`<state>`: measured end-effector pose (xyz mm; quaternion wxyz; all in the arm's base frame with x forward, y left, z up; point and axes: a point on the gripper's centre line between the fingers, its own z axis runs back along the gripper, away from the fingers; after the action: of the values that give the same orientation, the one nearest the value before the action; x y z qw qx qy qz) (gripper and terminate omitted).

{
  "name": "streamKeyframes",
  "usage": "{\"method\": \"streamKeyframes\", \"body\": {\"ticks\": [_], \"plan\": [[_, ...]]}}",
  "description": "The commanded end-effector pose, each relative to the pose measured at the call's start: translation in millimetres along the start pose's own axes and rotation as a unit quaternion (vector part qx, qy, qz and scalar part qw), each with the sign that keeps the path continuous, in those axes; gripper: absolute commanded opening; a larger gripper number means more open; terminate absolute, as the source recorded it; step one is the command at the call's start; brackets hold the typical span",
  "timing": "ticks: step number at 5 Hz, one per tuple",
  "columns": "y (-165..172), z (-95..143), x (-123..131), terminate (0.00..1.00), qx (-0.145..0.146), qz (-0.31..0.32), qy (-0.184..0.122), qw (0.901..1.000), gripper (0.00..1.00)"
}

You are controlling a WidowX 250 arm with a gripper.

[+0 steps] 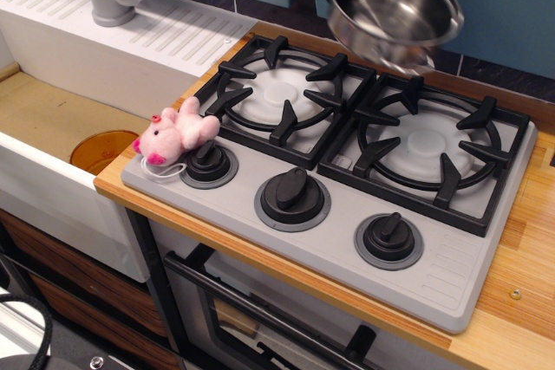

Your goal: Put pan on stove and put stuffedpig in pan

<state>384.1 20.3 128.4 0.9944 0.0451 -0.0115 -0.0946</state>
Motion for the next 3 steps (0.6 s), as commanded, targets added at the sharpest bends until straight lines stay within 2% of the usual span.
{"method": "streamKeyframes", "body": {"ticks": [1,3], "plan": [[40.7,13.1,10.4,0.0,0.012,-0.016,-0.026,0.9995,0.0],[65.3,-0.7,7.4,0.0,0.013,-0.021,-0.025,0.9994,0.0]]}}
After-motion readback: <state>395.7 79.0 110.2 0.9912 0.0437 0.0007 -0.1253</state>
